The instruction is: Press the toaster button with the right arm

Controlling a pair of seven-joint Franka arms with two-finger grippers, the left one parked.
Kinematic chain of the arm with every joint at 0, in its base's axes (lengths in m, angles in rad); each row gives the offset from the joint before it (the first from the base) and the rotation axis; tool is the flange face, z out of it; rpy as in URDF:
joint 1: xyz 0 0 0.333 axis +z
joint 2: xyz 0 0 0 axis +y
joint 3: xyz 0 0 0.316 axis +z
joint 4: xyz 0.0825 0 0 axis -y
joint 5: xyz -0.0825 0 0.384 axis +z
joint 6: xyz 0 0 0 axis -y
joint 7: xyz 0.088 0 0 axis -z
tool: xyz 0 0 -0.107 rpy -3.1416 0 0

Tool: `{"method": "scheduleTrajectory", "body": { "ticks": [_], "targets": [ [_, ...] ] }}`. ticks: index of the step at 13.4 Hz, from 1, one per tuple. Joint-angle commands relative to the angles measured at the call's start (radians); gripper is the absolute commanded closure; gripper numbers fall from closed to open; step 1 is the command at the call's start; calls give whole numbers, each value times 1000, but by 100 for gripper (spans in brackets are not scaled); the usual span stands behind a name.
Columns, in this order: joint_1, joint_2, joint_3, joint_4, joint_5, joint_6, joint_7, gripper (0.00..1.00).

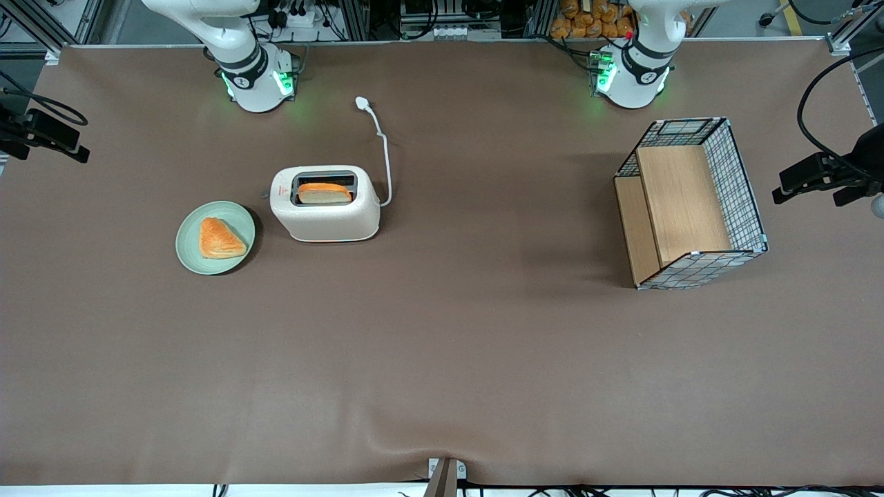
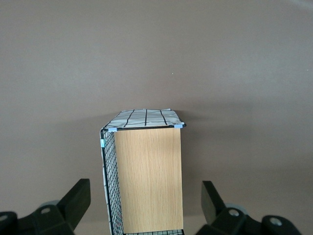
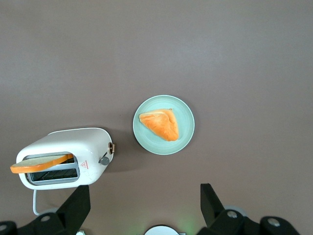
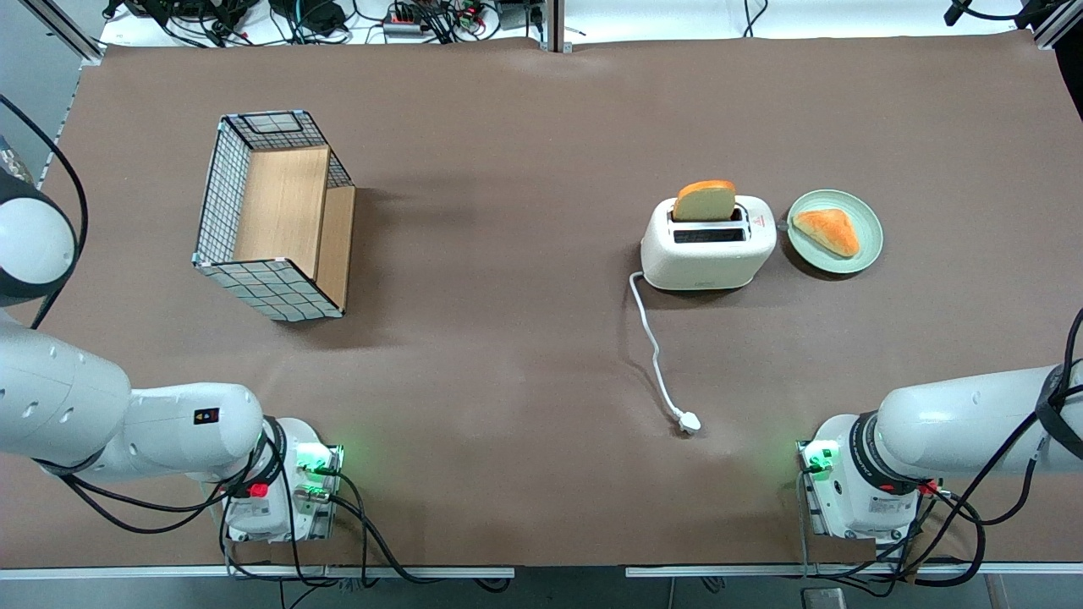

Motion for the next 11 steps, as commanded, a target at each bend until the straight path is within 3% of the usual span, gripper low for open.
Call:
{"method": "scheduleTrajectory", "body": {
  "ticks": [1, 4, 11],
  "targets": [
    [-12, 6, 14, -22, 1, -17, -1, 0],
    [-15, 11, 11, -96, 119, -54, -18, 0],
    [42, 51, 12, -251, 231, 31, -18, 0]
  ]
}}
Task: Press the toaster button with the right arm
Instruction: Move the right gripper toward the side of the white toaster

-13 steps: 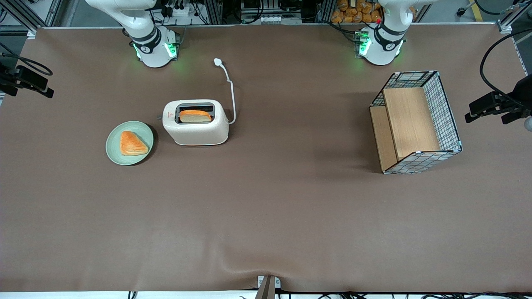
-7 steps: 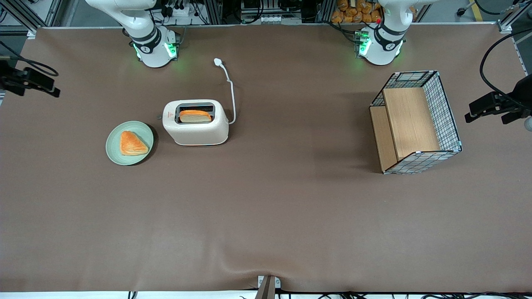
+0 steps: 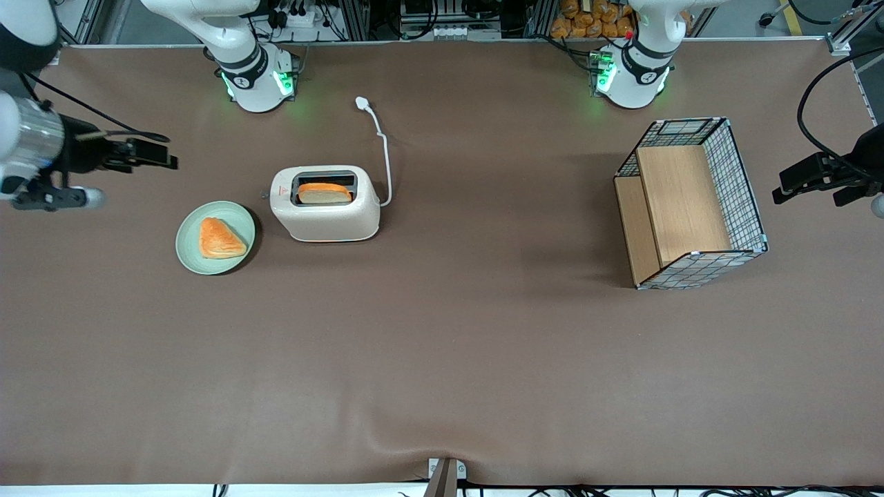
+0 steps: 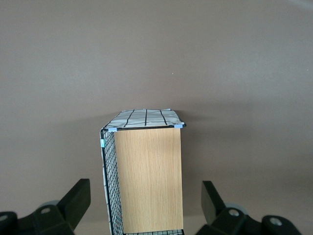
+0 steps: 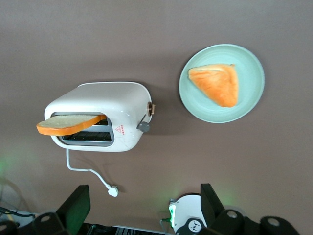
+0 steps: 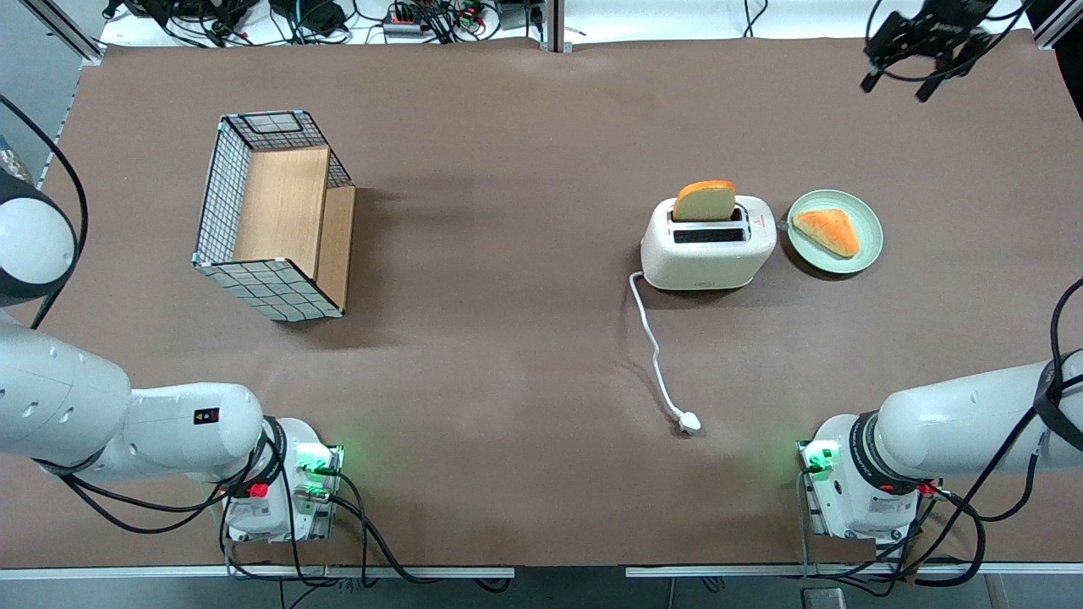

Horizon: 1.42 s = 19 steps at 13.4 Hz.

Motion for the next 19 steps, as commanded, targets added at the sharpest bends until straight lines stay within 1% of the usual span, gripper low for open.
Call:
{"method": "scheduleTrajectory", "body": {
  "ticks": [1, 4, 6, 7, 8, 11, 12, 16, 19],
  "targets": [
    [-9, -8, -2, -108, 72, 70, -7, 0],
    [-13, -8, -2, -213, 138, 152, -7, 0],
    [-12, 18, -2, -242, 150, 189, -8, 0],
    [-13, 35, -2, -244, 169, 189, -8, 9],
    [-15, 46, -2, -251, 186, 187, -8, 26],
    [-15, 50, -4, -309, 232, 189, -11, 91],
    [-12, 61, -2, -323, 233, 192, -22, 100],
    [-13, 135, -2, -327, 235, 198, -74, 100],
    [-3, 176, -2, -327, 244, 230, -74, 100]
  ]
}}
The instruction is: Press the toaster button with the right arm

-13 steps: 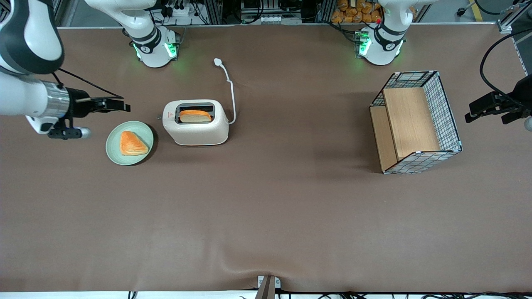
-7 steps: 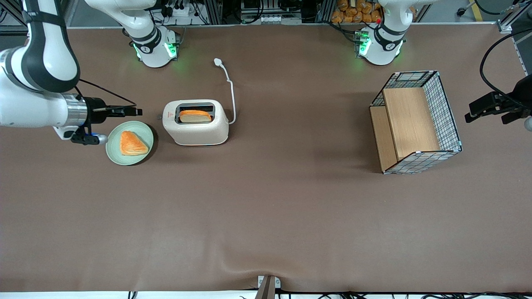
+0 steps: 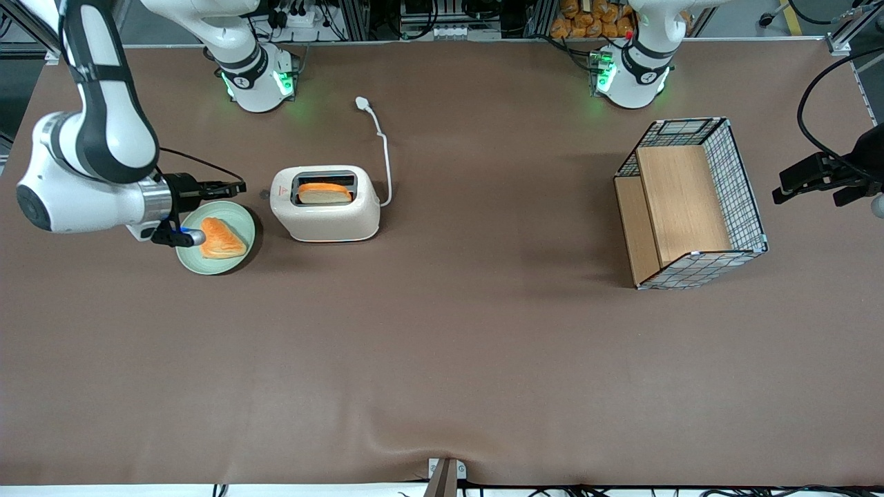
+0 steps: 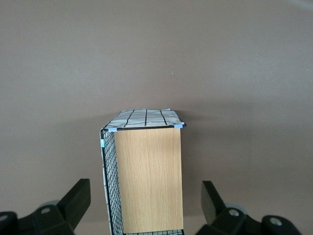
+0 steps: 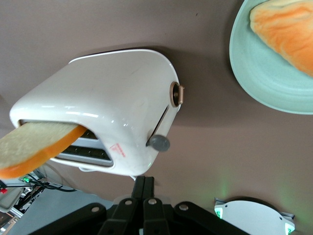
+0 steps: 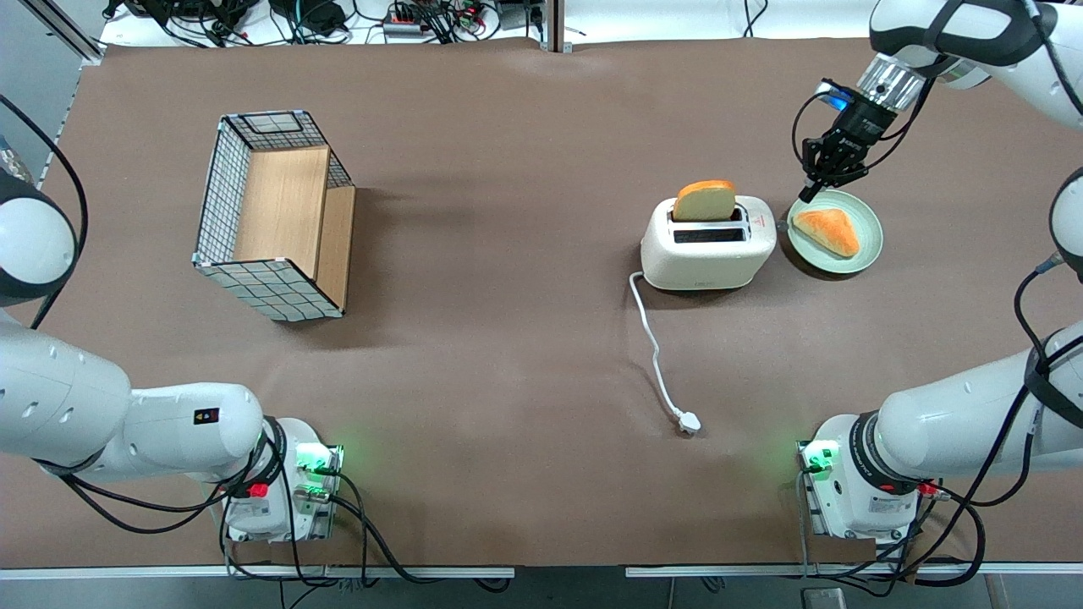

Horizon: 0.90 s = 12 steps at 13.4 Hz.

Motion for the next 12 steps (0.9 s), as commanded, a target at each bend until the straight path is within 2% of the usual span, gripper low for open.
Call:
{"method": "scheduleTrajectory", "body": {
  "ticks": [1, 12],
  "targets": [
    [1, 32, 3, -5, 43, 20, -18, 100],
    [22, 115, 3, -34, 44, 21, -19, 100]
  ]
}}
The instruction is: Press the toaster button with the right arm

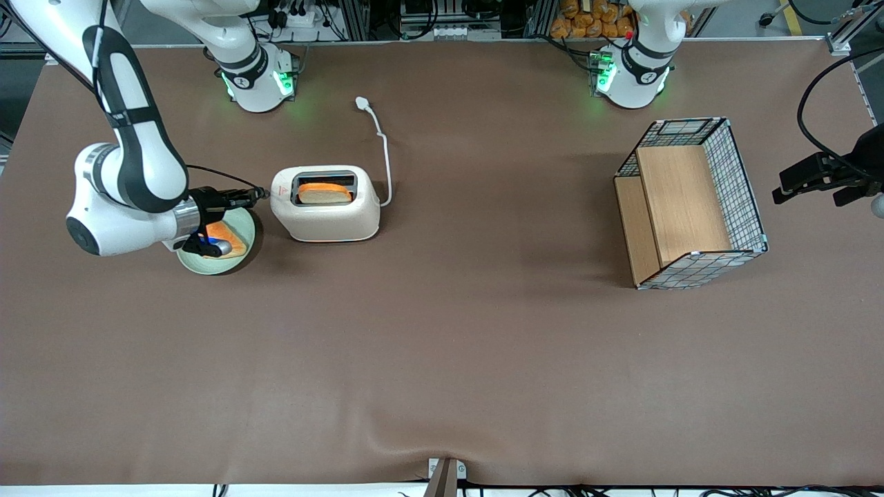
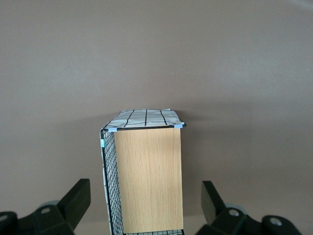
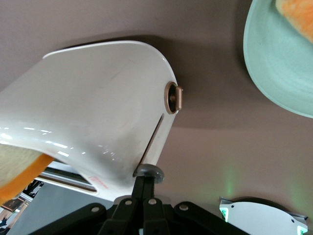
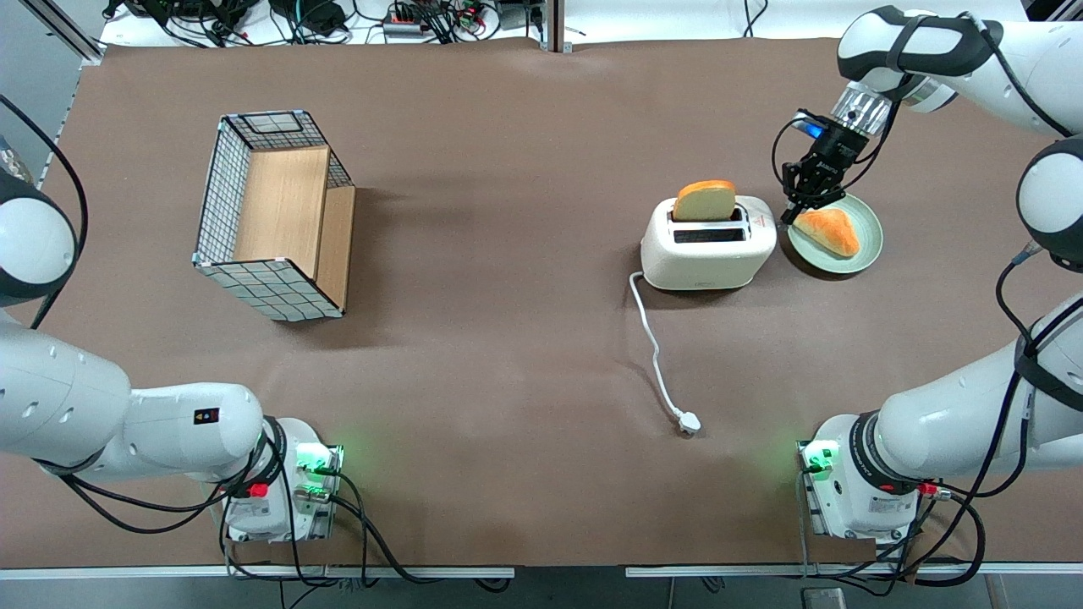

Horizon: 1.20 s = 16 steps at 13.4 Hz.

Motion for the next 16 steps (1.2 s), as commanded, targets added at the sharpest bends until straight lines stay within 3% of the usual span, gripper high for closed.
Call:
{"method": "scheduleTrajectory", "body": {
  "ticks": [1, 16],
  "targets": [
    [3, 10, -1, -25, 20, 11, -17, 100],
    [-3, 163, -1, -22, 80, 144, -89, 100]
  ]
}}
